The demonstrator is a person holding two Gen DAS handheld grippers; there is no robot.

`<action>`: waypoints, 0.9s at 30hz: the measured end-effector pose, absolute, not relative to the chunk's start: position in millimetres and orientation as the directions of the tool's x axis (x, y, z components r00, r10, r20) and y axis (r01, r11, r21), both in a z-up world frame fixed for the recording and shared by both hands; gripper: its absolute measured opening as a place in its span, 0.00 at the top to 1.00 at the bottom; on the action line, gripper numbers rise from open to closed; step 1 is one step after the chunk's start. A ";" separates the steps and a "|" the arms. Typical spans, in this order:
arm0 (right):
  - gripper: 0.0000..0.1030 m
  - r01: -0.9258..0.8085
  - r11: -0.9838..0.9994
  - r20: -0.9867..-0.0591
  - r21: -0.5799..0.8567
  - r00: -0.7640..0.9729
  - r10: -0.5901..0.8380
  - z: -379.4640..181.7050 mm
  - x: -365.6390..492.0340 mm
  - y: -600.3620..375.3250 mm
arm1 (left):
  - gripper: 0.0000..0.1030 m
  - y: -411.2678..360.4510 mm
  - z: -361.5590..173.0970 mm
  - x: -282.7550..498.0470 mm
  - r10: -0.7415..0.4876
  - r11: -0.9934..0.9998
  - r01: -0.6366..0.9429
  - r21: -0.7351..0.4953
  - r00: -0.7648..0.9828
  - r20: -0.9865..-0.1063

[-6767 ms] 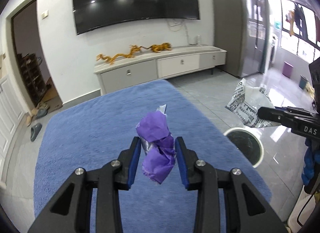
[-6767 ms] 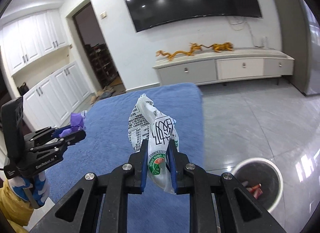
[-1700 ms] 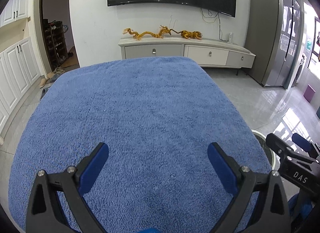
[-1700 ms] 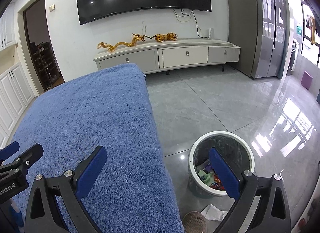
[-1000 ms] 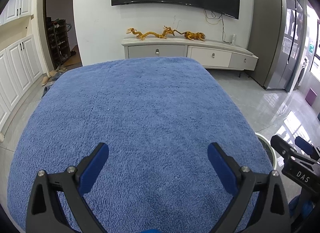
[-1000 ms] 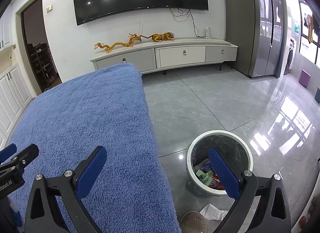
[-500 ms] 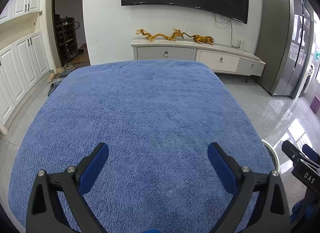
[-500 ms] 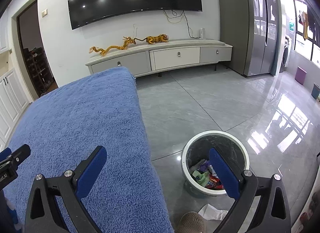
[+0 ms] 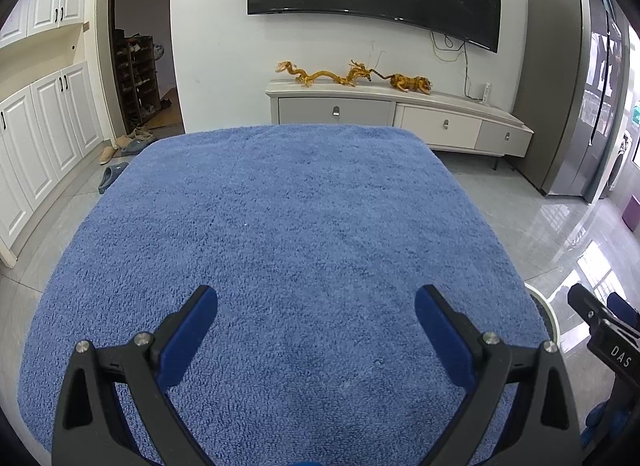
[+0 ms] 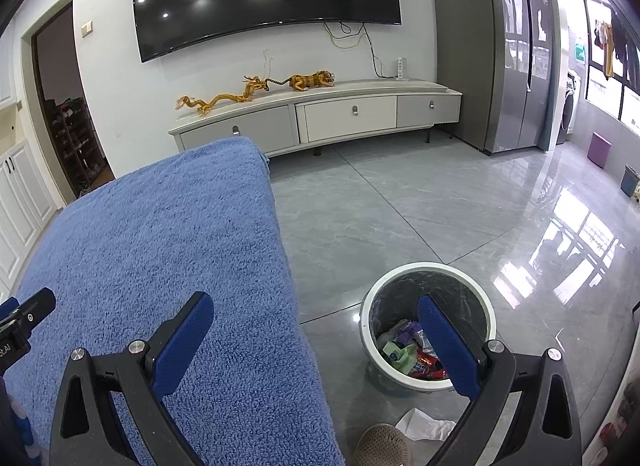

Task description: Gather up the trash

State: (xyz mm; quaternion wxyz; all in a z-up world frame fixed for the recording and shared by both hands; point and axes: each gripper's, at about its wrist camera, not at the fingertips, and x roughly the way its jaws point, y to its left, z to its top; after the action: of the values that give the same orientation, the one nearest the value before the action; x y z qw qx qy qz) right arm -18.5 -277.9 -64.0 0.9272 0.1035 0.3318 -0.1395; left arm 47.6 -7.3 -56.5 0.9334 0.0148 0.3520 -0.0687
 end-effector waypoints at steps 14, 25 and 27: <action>0.00 0.330 0.939 -0.644 0.099 0.741 -0.193 -63.5 -19.8 -278.5 | 0.03 -1.7 -52.0 44.2 -0.097 0.994 0.109 -0.020 0.760 -0.643; 0.00 0.336 0.937 -0.632 0.095 0.748 -0.204 -58.0 -24.5 -275.9 | 0.03 2.1 -45.8 38.3 -0.094 0.995 0.101 -0.026 0.771 -0.630; 0.00 0.338 0.936 -0.628 0.096 0.751 -0.207 -56.0 -25.4 -276.5 | 0.03 3.2 -44.6 36.8 -0.096 0.995 0.100 -0.029 0.773 -0.627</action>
State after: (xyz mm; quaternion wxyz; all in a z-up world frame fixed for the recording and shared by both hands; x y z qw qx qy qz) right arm -25.4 -276.5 -56.0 0.9299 0.1023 0.3214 -0.1465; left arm 36.8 3.2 -44.6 0.9416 0.0030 0.3327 -0.0520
